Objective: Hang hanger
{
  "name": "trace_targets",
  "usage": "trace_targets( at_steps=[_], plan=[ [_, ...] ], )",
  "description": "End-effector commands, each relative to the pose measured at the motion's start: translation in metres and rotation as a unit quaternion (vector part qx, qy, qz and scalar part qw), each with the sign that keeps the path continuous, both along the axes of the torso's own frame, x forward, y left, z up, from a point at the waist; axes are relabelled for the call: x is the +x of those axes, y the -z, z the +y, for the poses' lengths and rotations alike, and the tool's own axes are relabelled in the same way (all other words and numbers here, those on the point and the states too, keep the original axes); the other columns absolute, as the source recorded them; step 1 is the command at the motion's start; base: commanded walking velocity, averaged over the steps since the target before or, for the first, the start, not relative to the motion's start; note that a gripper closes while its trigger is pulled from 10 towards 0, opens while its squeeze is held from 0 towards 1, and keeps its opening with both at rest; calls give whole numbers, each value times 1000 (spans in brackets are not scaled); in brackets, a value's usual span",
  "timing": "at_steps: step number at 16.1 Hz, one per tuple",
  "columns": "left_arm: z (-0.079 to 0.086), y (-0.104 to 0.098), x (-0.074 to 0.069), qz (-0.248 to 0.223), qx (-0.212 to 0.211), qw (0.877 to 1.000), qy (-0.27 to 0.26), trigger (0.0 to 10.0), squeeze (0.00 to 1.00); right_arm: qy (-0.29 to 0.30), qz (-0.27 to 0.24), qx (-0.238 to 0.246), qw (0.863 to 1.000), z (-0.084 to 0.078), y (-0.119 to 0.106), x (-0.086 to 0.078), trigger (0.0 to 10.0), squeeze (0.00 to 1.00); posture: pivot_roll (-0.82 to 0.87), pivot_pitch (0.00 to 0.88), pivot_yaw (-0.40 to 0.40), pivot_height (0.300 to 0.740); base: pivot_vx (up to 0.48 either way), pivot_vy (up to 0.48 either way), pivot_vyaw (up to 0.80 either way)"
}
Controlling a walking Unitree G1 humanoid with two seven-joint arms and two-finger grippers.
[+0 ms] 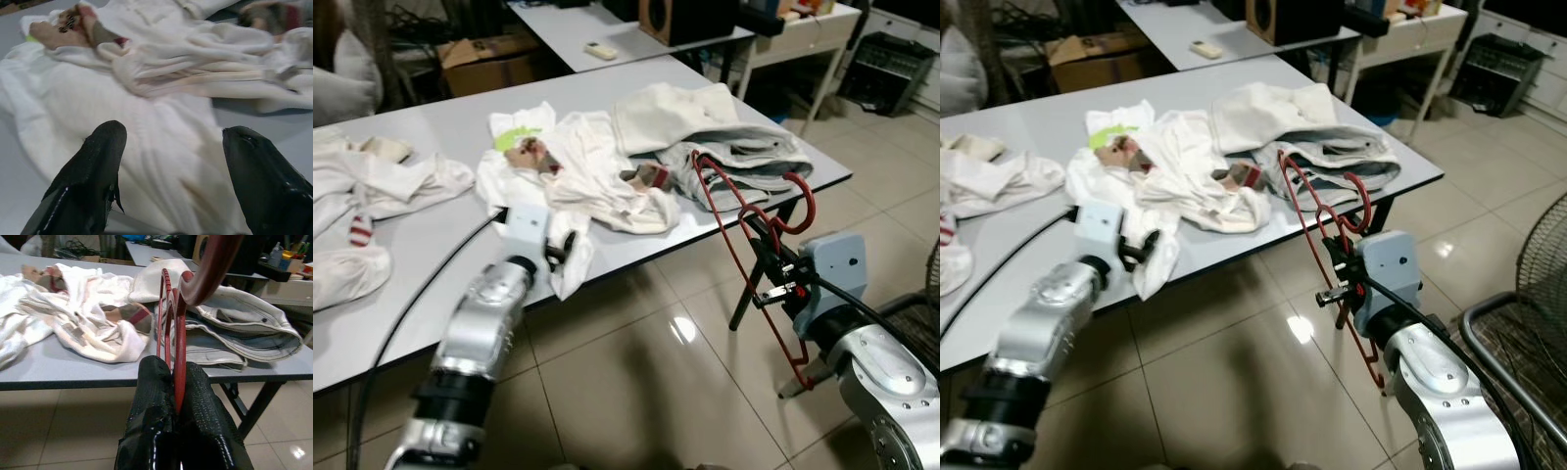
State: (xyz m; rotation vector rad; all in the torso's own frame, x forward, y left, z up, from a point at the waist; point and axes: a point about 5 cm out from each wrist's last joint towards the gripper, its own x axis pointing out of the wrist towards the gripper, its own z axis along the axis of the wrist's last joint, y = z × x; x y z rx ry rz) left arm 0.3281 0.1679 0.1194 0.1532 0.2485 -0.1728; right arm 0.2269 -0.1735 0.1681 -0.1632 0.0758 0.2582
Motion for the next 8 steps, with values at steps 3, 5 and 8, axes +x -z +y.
trace_targets(
  at_steps=[3,5,8],
  plan=[
    [13,0,8,0,-11,999,-44,3216,0,-4,-7,1,1000,1,-1,1,10000,0,-167,26,51,740,0,0,0],
    [15,2,9,6,-54,997,-46,0,0,-7,-6,1,1000,2,0,1,10000,0,-167,22,52,740,0,0,0],
    [9,0,9,2,-98,995,-31,0,0,-12,-6,1,1000,2,0,2,10000,0,-167,20,51,740,0,0,0]
  ],
)
